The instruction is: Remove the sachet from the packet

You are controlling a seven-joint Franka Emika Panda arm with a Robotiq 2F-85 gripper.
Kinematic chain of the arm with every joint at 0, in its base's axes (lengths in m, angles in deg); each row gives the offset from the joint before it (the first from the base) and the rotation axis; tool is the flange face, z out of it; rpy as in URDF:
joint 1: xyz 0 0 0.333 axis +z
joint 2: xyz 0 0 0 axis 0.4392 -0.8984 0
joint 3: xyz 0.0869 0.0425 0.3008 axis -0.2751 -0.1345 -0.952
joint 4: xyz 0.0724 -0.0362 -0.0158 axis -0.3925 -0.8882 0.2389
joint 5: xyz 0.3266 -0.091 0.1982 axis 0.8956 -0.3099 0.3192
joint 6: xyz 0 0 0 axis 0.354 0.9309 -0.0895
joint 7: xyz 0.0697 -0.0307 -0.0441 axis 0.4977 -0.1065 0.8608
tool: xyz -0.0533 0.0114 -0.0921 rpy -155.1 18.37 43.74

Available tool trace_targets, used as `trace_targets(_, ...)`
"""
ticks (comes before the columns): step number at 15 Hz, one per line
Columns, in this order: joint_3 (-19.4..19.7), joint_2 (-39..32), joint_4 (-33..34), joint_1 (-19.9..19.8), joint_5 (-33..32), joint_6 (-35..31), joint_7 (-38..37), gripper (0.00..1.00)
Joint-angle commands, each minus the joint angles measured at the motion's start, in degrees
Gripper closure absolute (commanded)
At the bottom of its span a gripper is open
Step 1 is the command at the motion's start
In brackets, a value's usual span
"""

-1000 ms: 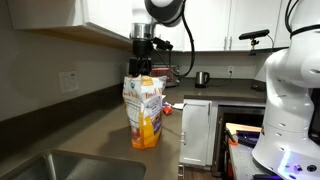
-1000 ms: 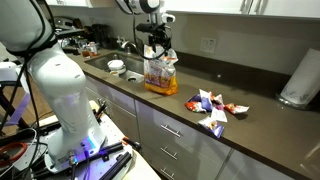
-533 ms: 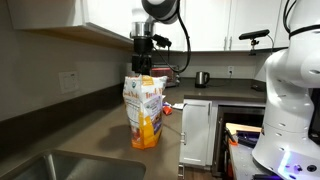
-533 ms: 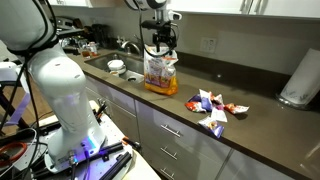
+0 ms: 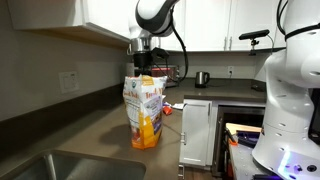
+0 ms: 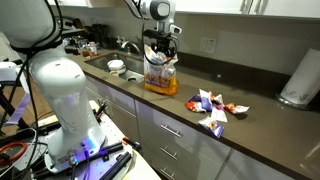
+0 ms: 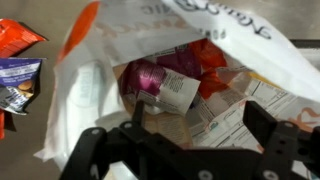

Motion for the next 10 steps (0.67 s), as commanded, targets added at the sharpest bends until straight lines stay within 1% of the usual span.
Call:
trace_targets(1,-0.7,-3.2,-2.5,0.0,2.1,-3.5,3.4,0.00)
trace_targets(3,-1.3,-5.4,-5.4,0.1,2.3,-8.7,3.4,0.00)
trace_targets(5,-2.2,-8.2,-9.2,0.4,2.4,-17.6,2.6,0.00)
trace_targets(7,-3.4,-11.3,-12.0,0.6,4.3,-26.1,2.3,0.00)
trace_targets(10,-5.5,-16.3,-13.4,0.6,5.9,-33.9,2.1,0.00)
